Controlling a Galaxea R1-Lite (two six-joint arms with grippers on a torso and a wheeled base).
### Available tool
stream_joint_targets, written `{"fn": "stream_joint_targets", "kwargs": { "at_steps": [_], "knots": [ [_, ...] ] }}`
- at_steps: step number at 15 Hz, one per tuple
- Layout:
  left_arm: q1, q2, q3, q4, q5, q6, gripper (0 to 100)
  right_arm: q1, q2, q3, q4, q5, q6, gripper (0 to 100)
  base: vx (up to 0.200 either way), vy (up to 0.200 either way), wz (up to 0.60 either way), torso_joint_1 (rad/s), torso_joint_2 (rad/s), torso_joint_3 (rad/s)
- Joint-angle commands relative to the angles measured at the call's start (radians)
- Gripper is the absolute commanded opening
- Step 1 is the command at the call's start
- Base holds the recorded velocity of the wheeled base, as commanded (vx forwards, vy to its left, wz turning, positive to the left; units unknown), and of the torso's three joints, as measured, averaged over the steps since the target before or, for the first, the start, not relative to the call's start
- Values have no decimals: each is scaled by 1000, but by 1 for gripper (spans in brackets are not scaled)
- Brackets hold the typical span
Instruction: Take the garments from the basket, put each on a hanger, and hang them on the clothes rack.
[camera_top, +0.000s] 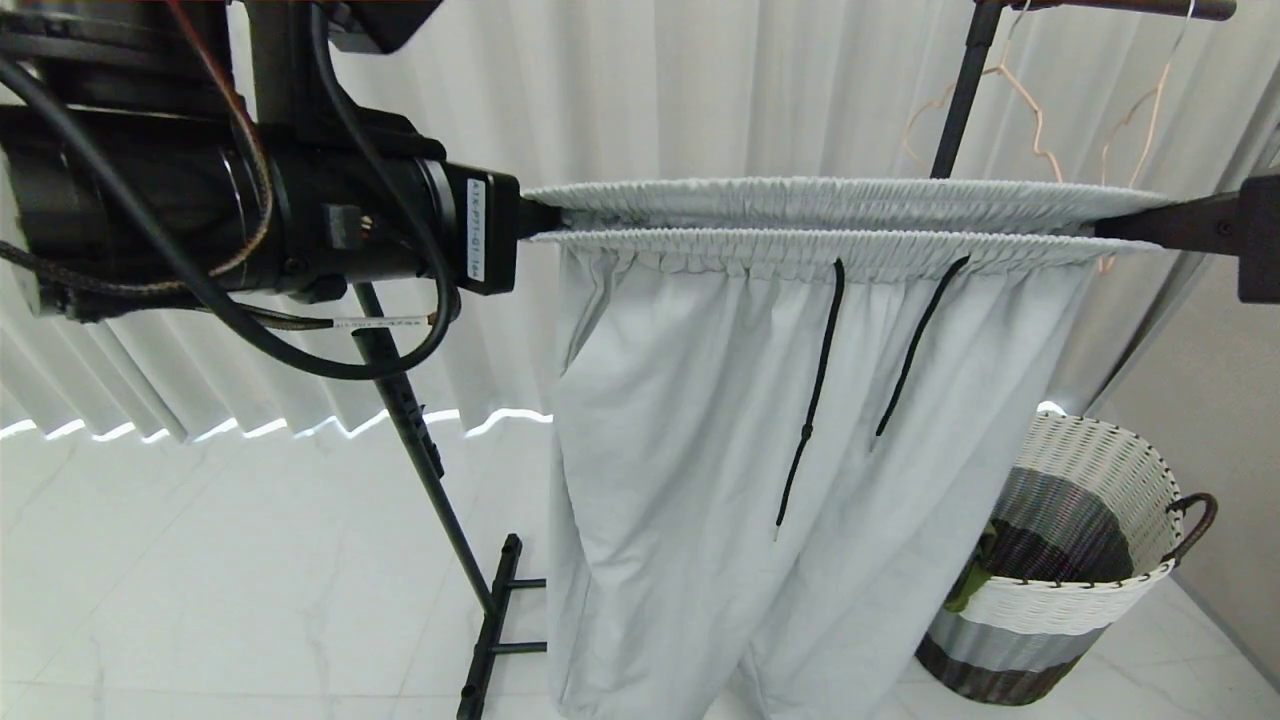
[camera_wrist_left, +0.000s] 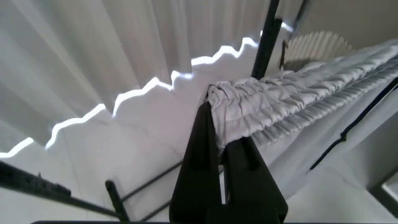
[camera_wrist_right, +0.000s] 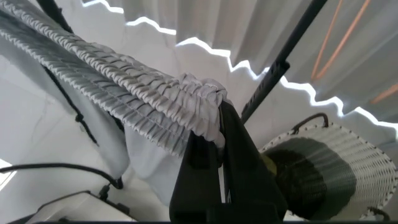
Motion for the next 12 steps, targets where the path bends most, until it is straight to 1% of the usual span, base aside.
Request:
{"fn": "stream_joint_targets", "kwargs": {
  "at_steps": [1,4,9,12],
  "knots": [
    [-1,11,32,-1,4,-3,0,0,-36,36,2,-1,-2,0,0,0,0,0,0,0],
    [1,1,27,-1,4,-1,0,5,-36,34,0,-1,-2,0,0,0,0,0,0,0],
    [-4,-3,41,-14,5,-7,0,23,-48,70,0,-2,-1,0,0,0,0,0,0,0],
    [-33,-8,41,-14,8,-7,0,46,-48,71,0,-2,1,0,0,0,0,0,0,0]
  ]
}}
